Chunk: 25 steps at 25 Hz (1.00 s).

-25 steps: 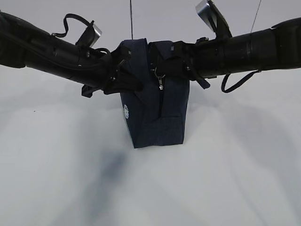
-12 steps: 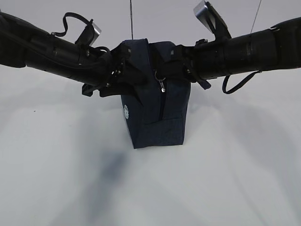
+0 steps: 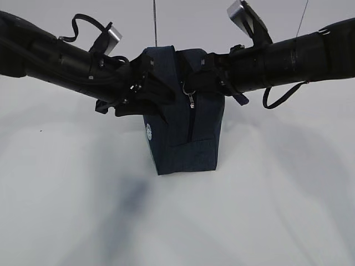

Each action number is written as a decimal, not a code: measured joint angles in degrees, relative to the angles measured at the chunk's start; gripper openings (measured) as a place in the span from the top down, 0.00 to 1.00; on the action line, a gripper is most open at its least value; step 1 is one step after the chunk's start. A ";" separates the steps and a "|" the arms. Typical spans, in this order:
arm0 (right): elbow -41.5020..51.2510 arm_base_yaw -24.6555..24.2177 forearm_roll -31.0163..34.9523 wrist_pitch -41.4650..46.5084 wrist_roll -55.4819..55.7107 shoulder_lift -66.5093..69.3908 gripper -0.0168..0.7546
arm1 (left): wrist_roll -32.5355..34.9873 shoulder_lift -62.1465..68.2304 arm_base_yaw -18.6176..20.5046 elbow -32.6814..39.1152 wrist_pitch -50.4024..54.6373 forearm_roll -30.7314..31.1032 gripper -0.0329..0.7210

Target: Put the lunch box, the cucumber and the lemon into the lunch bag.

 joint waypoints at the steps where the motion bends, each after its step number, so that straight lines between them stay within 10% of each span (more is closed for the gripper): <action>1: 0.00 0.00 -0.15 0.00 0.00 0.00 0.98 | 0.00 -0.36 0.00 0.00 0.00 1.21 0.43; 16: 0.00 0.00 -0.44 0.62 0.00 0.00 0.98 | 0.12 -1.69 -3.04 3.88 -3.20 4.38 0.43; 25: 0.00 0.00 -0.50 1.54 0.02 0.00 0.98 | 8.86 -1.69 -3.04 3.87 -7.23 -6.64 0.55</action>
